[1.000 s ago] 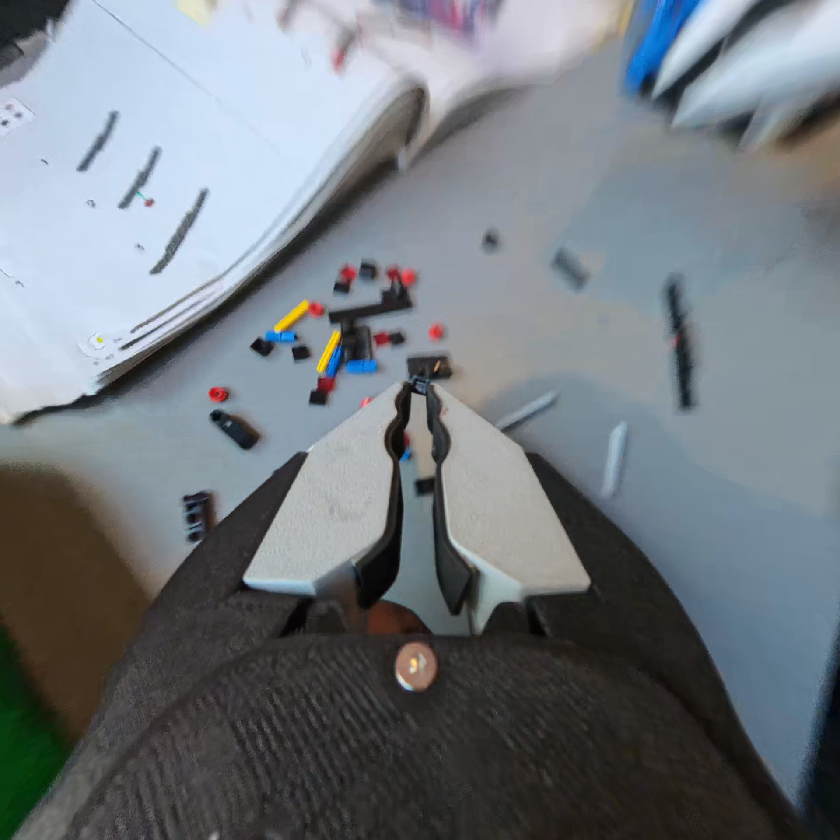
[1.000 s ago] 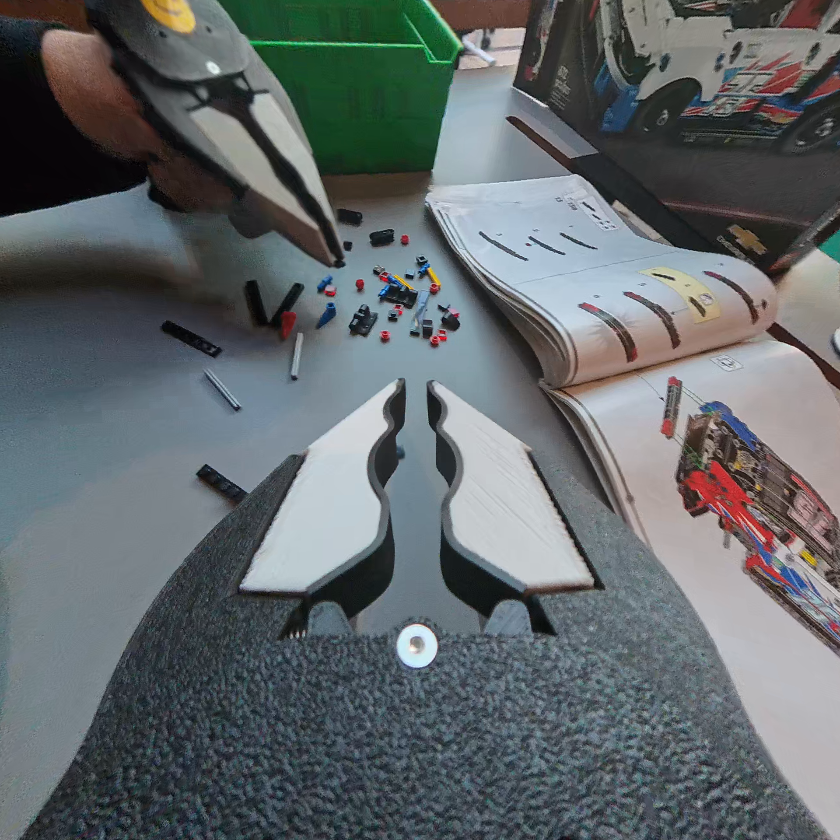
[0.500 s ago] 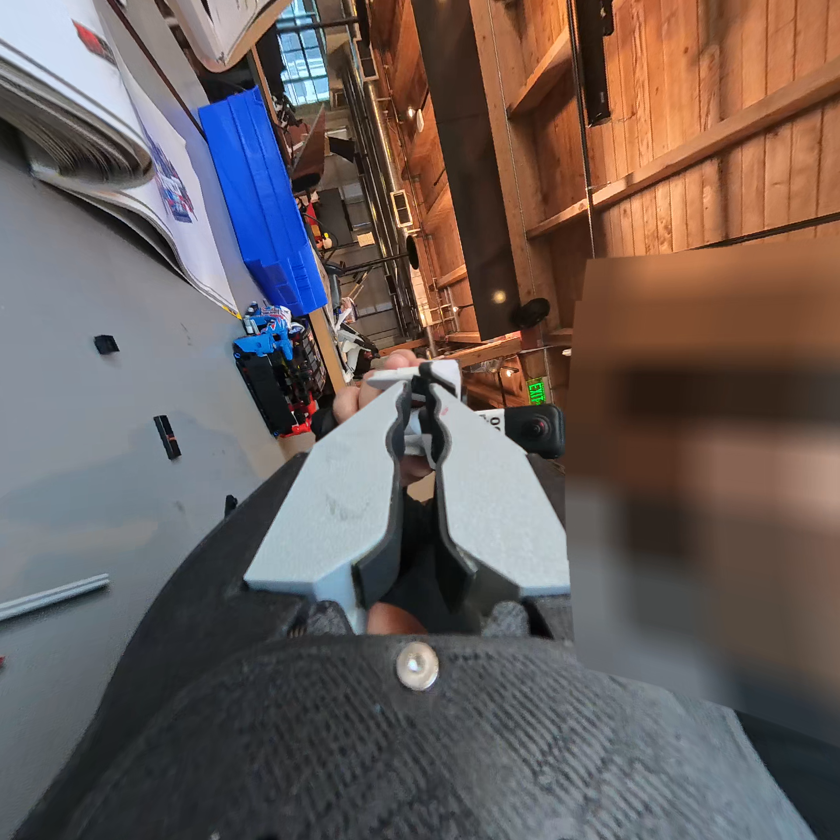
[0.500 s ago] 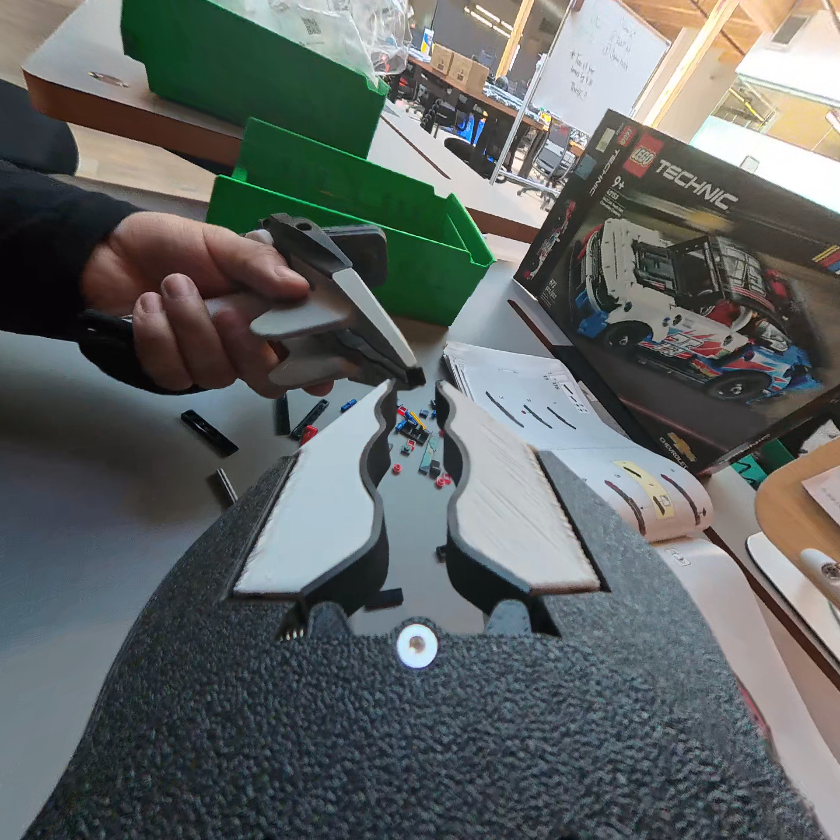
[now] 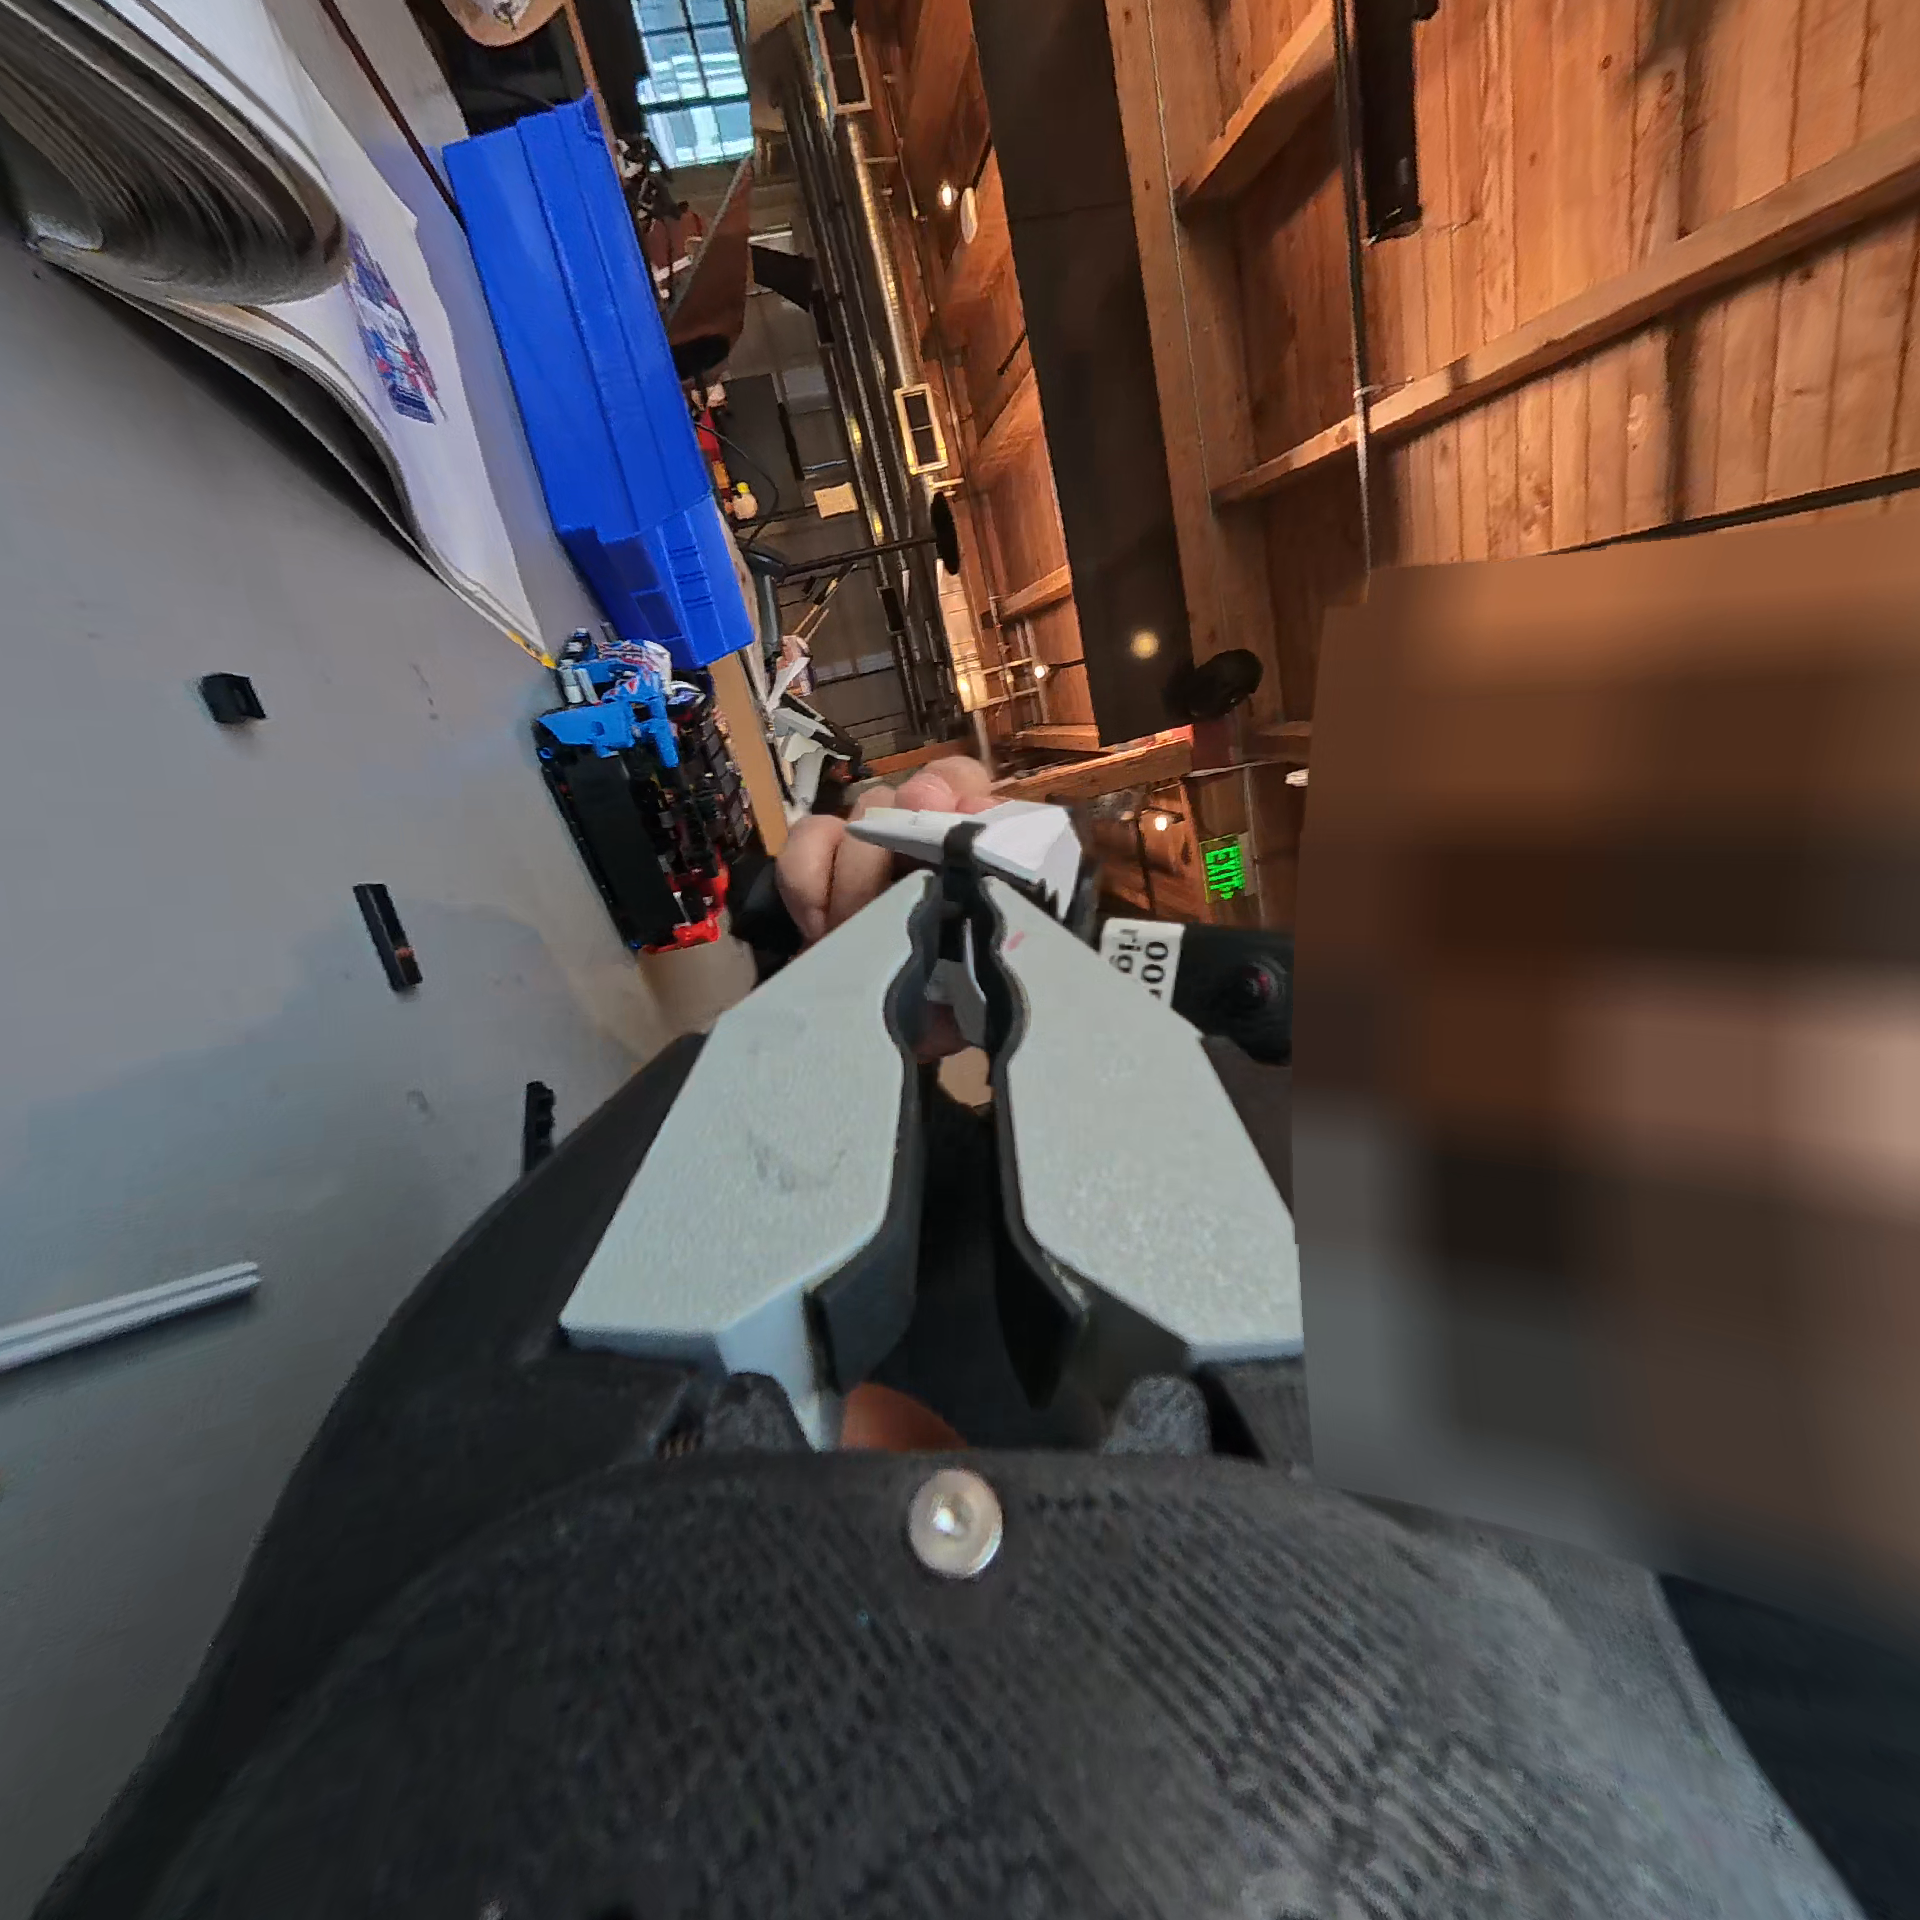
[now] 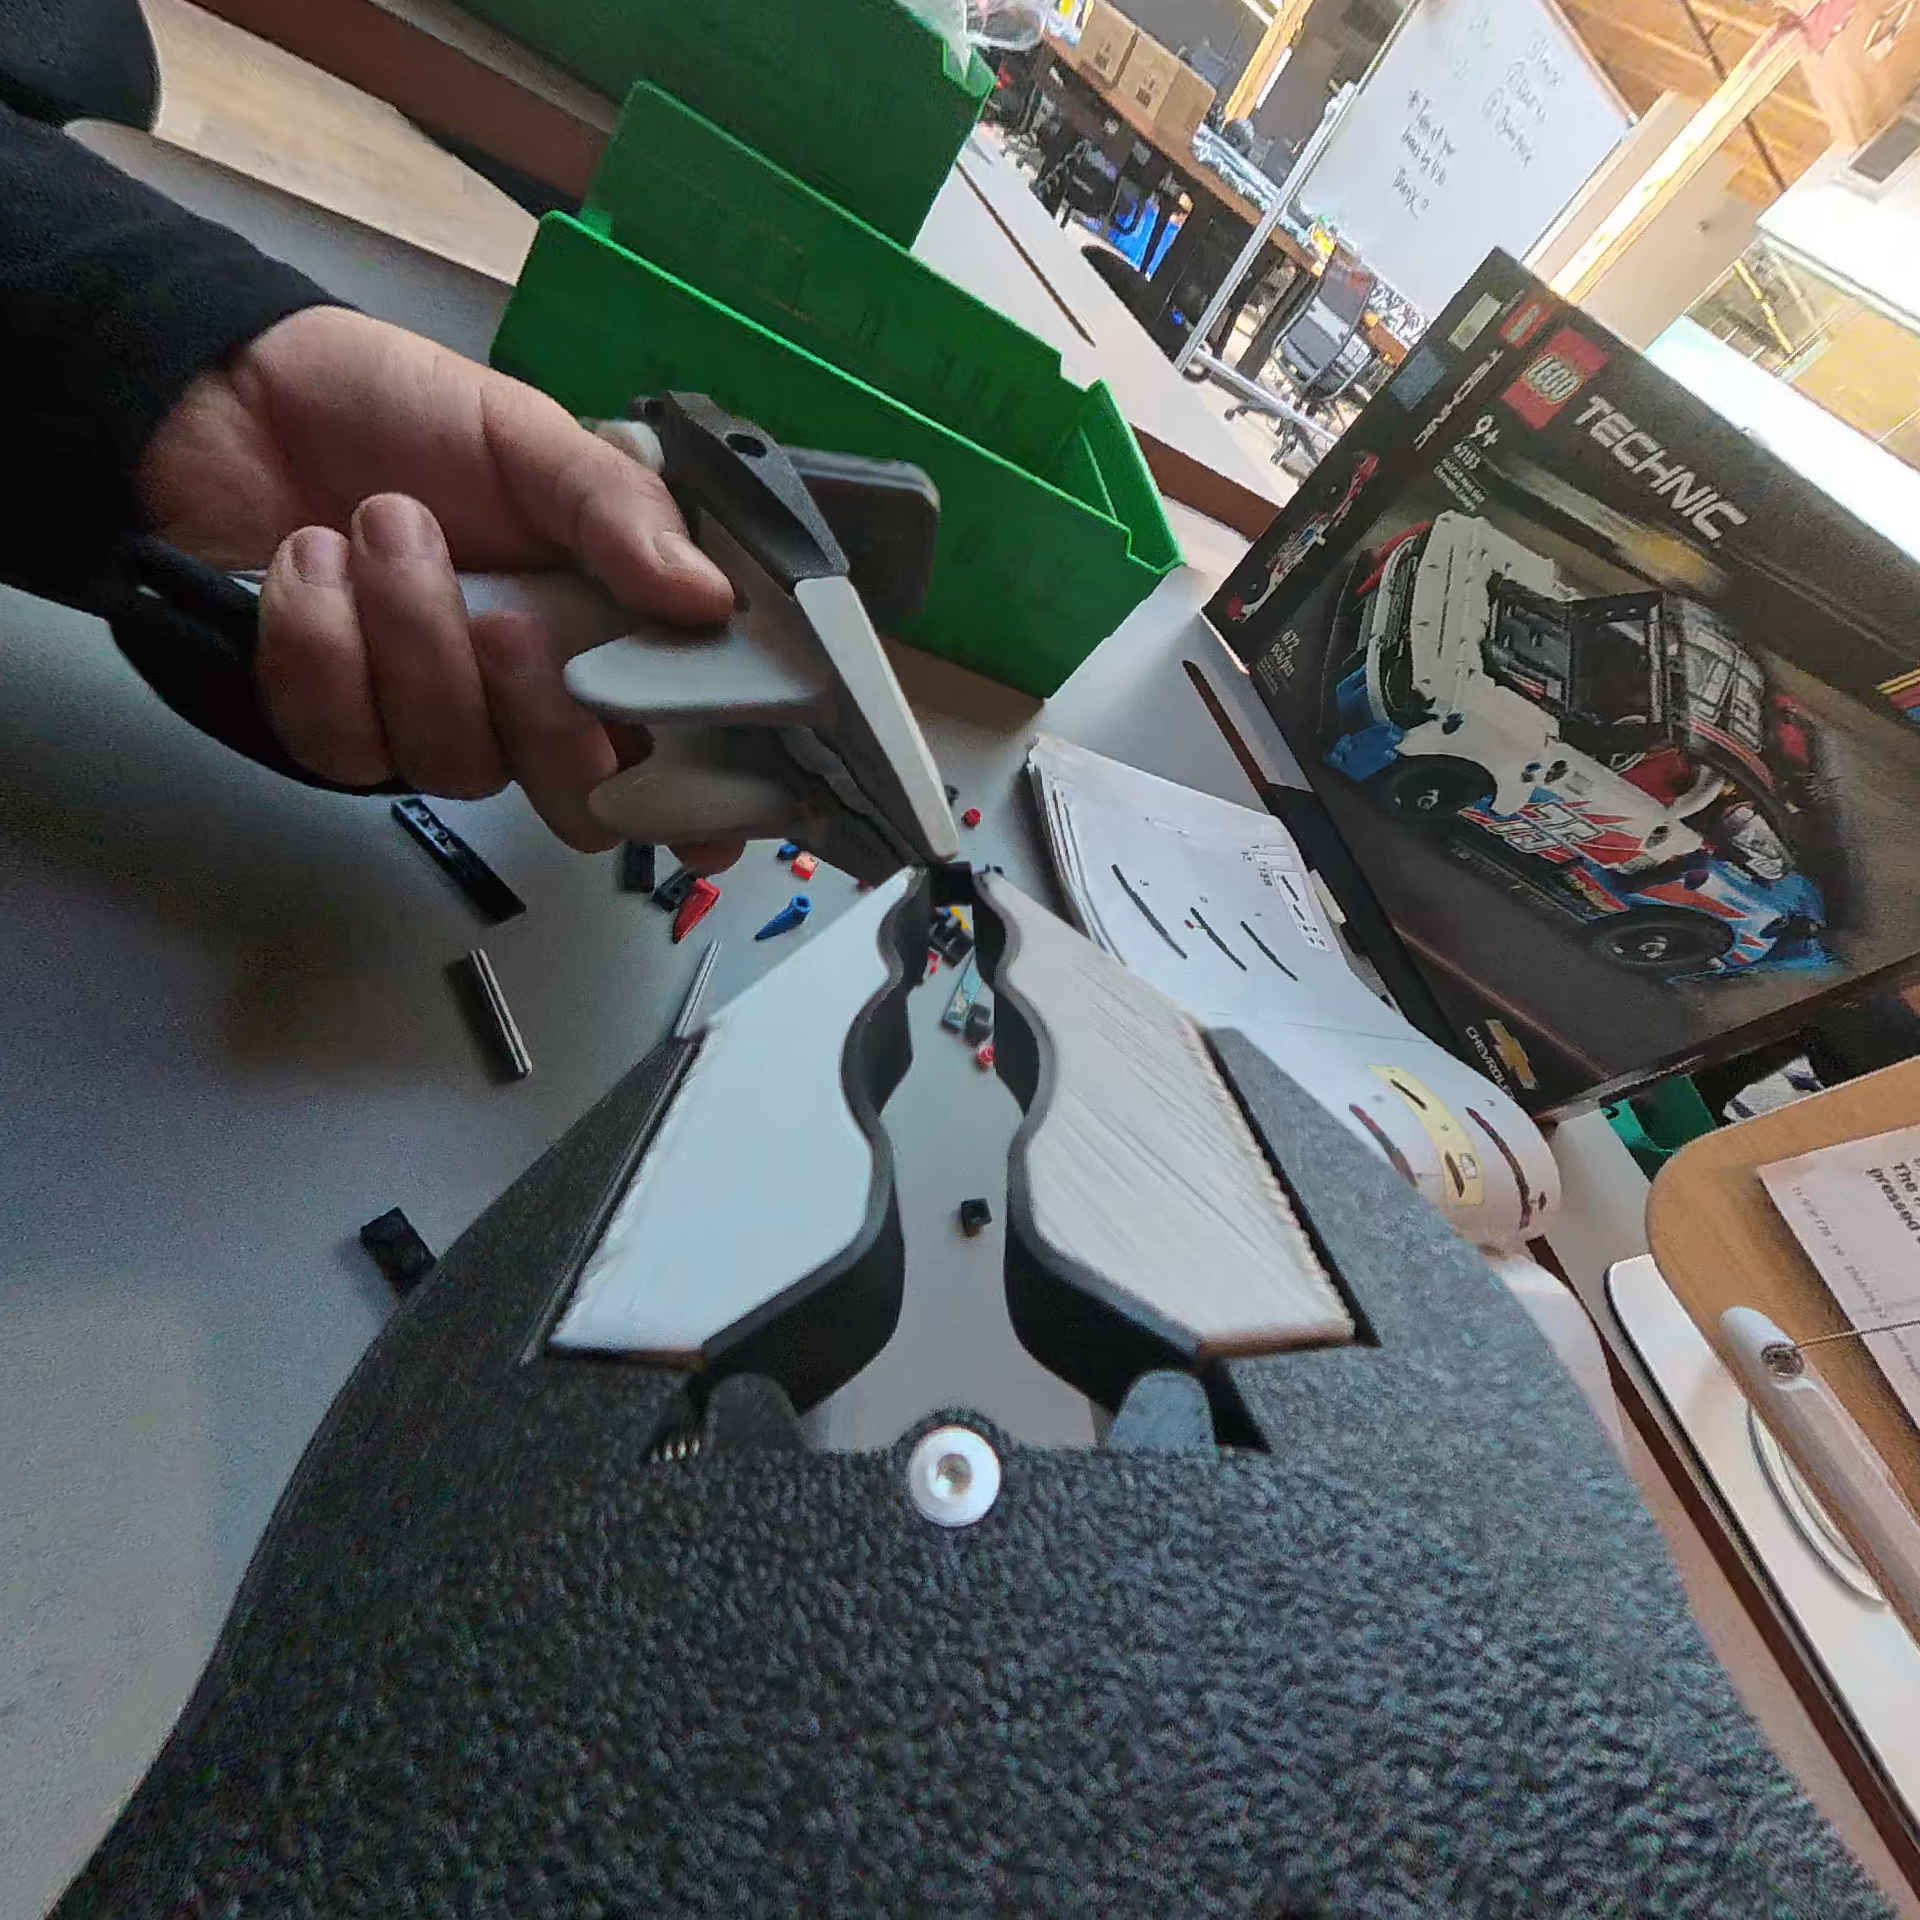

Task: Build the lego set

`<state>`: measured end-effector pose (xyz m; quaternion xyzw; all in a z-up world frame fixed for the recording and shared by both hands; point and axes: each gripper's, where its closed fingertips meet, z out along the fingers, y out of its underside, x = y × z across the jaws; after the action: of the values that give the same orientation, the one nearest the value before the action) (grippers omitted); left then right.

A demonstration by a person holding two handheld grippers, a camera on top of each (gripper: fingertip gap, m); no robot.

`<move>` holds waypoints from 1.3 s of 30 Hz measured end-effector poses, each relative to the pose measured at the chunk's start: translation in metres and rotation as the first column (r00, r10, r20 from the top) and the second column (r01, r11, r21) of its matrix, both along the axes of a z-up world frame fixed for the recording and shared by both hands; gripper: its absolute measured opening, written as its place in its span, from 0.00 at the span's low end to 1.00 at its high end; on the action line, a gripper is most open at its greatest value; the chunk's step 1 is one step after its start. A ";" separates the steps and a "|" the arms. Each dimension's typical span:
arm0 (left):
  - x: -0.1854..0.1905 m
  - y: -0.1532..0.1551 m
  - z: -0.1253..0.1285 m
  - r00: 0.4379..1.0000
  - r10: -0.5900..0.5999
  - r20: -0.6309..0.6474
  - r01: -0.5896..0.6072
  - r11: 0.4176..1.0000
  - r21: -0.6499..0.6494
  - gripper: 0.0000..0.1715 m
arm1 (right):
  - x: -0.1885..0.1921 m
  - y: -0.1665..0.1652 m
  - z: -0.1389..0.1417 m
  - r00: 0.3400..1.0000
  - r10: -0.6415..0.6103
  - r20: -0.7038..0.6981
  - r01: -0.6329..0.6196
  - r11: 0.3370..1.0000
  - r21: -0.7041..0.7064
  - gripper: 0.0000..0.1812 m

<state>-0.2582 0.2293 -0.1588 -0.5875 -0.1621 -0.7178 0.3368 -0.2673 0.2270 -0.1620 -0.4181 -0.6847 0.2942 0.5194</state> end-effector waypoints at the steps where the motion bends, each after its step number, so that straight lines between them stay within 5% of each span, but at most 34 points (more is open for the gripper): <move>1: 0.000 0.000 -0.003 0.999 0.005 -0.044 -0.005 1.000 0.005 0.00 | 0.002 0.002 -0.003 1.000 -0.007 0.007 0.007 1.000 0.000 0.04; 5: -0.008 0.002 -0.011 0.987 0.029 -0.156 -0.028 1.000 0.008 0.03 | 0.018 0.019 -0.025 0.992 -0.080 0.093 0.083 0.996 -0.029 0.04; 9: -0.020 -0.006 -0.023 0.933 0.071 -0.353 -0.059 0.997 0.045 0.05 | 0.052 0.050 -0.082 0.894 -0.194 0.404 0.237 0.970 -0.057 0.04; 15: -0.044 -0.033 -0.061 0.628 0.086 -0.773 -0.061 0.996 0.061 0.09 | 0.081 0.053 -0.122 0.759 -0.167 0.629 0.265 0.962 -0.065 0.04; 19: -0.068 -0.054 -0.072 0.505 0.091 -0.858 -0.100 0.994 0.046 0.10 | 0.081 0.055 -0.121 0.750 -0.173 0.638 0.267 0.962 -0.053 0.08; 25: -0.102 -0.077 -0.072 0.443 0.146 -0.885 -0.194 0.979 0.064 0.10 | 0.082 0.054 -0.107 0.780 -0.186 0.597 0.285 0.956 -0.075 0.09; 35: -0.110 -0.088 -0.094 0.085 0.116 -0.990 -0.064 0.992 0.111 0.11 | 0.047 0.011 -0.070 0.956 -0.102 0.276 0.196 0.922 -0.335 0.08; 39: -0.116 -0.084 -0.098 0.031 0.104 -0.994 -0.101 0.990 0.101 0.12 | 0.036 0.005 -0.067 0.973 -0.097 0.210 0.170 0.915 -0.366 0.07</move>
<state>-0.3742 0.1457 -0.2567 -0.9068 0.0755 -0.0846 0.4061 -0.2317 0.2325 -0.2290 -0.5827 -0.6301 0.3447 0.3802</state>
